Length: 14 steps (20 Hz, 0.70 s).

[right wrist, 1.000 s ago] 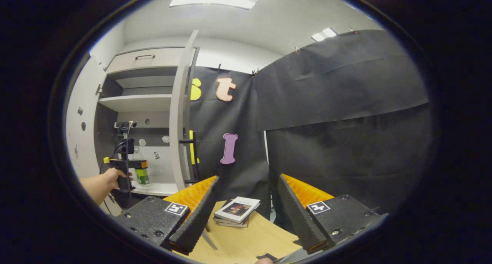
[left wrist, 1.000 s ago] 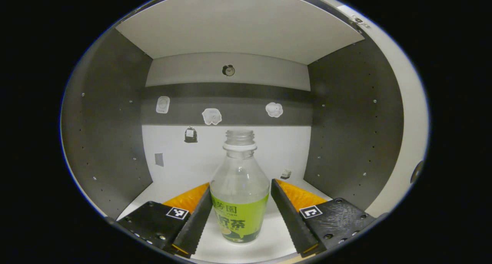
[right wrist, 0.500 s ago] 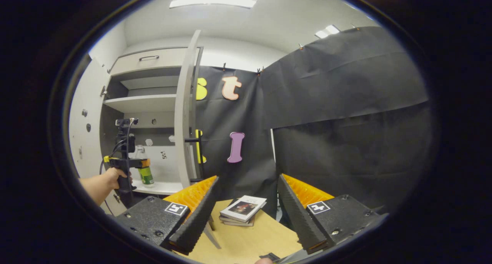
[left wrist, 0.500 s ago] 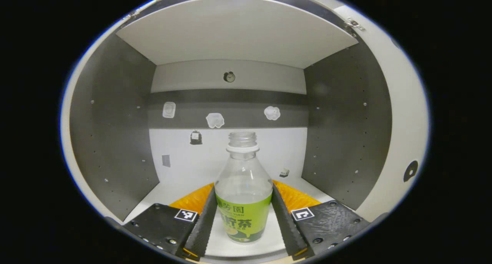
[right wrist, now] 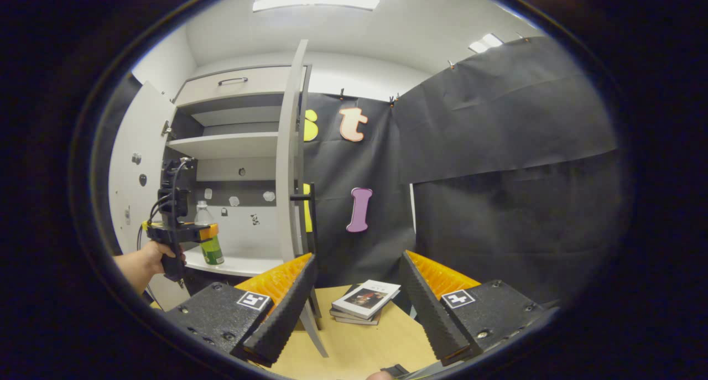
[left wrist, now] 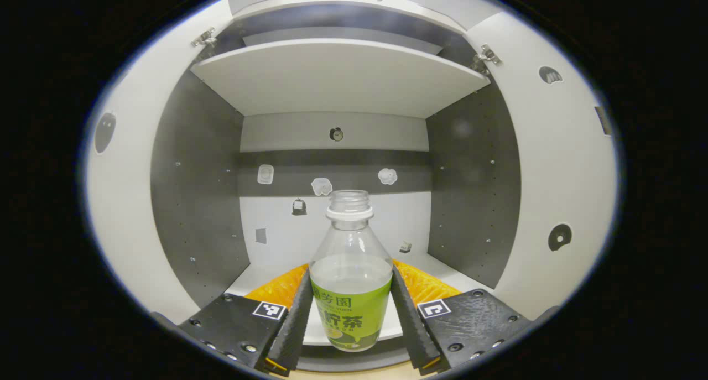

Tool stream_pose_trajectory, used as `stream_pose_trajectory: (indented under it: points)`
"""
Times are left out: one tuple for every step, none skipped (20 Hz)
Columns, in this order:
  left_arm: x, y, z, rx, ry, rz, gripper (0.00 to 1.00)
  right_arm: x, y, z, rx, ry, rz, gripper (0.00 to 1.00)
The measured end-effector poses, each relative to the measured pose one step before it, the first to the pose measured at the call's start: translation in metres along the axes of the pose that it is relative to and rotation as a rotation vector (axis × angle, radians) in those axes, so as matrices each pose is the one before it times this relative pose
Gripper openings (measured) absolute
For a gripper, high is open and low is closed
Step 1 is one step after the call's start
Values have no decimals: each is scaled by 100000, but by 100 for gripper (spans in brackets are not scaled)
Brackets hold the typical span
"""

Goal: Grasp the bottle in the cabinet with the left hand and place it on the coaster, then close the right door with the right hand and the left door with the left hand.

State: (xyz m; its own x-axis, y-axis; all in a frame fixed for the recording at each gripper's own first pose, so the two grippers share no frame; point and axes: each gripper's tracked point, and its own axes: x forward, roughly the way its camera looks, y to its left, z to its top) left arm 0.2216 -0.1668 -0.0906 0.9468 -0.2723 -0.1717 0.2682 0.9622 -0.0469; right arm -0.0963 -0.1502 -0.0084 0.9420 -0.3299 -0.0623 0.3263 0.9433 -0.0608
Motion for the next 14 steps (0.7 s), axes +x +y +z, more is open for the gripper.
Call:
stream_pose_trajectory:
  points:
    - [-628, 216, -179, -586, 107, 331, 75, 319, 560, -184, 70, 350, 1358, 98]
    - [-623, 249, -206, -634, 137, 370, 74, 558, 538, -146, -189, 327, 864, 98]
    - [-551, 162, -135, 195, -1014, -57, 73, 557, 491, -167, -359, 191, 926, 98]
    - [-567, 389, -10, 309, -1738, 858, 72, 339, 121, -183, -805, 428, 9, 98]
    - [-719, 214, -289, -506, -368, 320, 72, 28, -141, -351, -605, 669, 101, 98]
    - [-728, 17, -392, -687, -146, -288, 72, 86, 135, -230, -154, 750, 624, 98]
    - [-752, 104, -328, -152, 9, 364, 72, 0, 164, -168, 209, 533, 840, 98]
    - [-656, 194, -388, 500, 179, 572, 75, 138, 253, -163, 193, 680, 720, 98]
    - [-726, 83, -489, 411, 292, 772, 72, 212, 130, -118, 165, 423, 540, 98]
    - [-711, -105, -448, 473, -271, 51, 68, 4, 242, -110, 201, 1, 529, 96]
    - [-670, -101, -283, 600, -2110, -156, 75, 146, 271, 21, 87, -93, 476, 98]
    - [-729, 51, -215, 985, -1902, 656, 76, 69, 221, -49, -10, -356, 470, 98]
    - [-717, 52, -489, 1234, -315, 762, 76, 22, 158, -106, -358, -216, -93, 98]
    - [-569, 142, -610, 1050, 536, 824, 76, 124, 111, -115, -480, 61, 197, 98]
